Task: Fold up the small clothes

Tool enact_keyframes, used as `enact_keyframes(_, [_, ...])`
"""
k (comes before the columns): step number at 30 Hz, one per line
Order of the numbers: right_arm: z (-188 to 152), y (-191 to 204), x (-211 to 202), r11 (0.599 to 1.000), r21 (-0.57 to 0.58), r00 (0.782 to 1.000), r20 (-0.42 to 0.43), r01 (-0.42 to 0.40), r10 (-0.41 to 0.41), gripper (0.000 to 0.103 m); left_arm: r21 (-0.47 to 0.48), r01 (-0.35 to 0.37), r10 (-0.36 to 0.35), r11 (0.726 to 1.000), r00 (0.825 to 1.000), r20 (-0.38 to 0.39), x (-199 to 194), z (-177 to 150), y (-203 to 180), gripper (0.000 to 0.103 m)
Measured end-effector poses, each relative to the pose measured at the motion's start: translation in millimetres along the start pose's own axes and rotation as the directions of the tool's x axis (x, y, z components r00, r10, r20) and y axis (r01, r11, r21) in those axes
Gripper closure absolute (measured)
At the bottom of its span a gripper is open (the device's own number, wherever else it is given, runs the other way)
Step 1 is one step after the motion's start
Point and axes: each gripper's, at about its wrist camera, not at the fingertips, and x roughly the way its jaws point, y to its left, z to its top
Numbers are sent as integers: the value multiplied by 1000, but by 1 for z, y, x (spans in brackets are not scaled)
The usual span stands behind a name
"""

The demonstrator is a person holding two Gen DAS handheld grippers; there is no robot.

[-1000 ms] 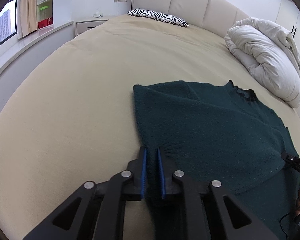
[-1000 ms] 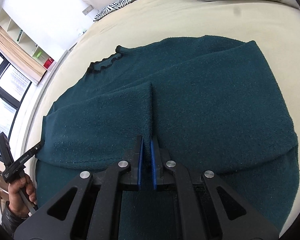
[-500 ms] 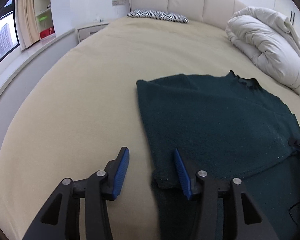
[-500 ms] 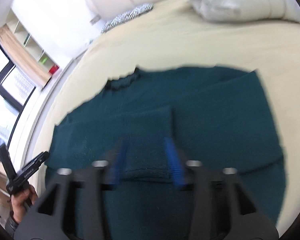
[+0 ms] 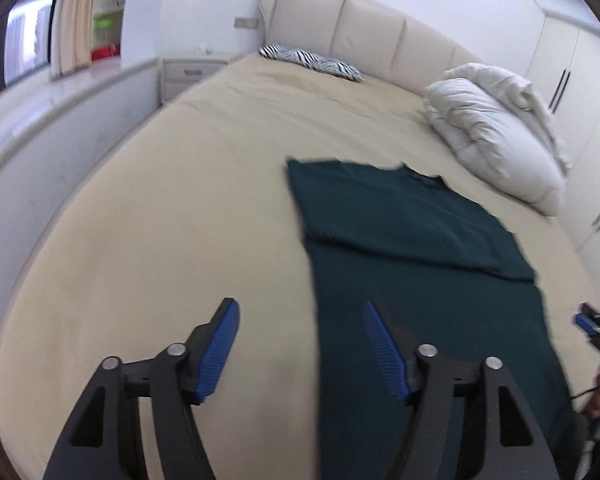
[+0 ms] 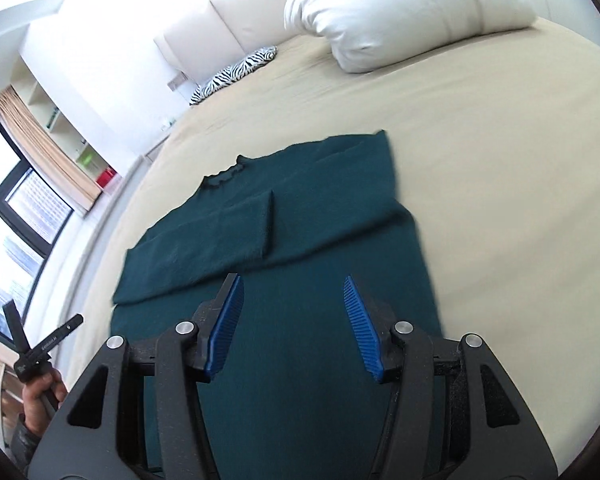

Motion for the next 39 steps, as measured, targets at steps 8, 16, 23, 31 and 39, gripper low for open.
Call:
enact_keyframes(8, [-77, -36, -68, 998, 55, 996, -85, 1, 3, 52, -181, 159, -190, 971, 967, -171, -19, -90, 14, 34])
enact_keyframes(16, [-108, -49, -101, 997, 79, 992, -125, -15, 24, 36, -267, 258, -319, 929, 923, -215, -34, -117, 19, 38])
enact_keyframes(23, [-117, -61, -114, 992, 125, 980, -192, -17, 41, 36, -268, 289, -357, 919, 898, -255, -34, -131, 14, 49])
enact_keyframes(31, [-115, -100, -119, 972, 235, 952, -297, -3, 75, 36, -273, 278, -349, 921, 900, -262, -32, -131, 18, 77])
enact_keyframes(39, [-118, -106, -99, 979, 203, 898, -435, 28, 64, 36, -270, 266, -337, 925, 904, -264, -33, -135, 18, 93])
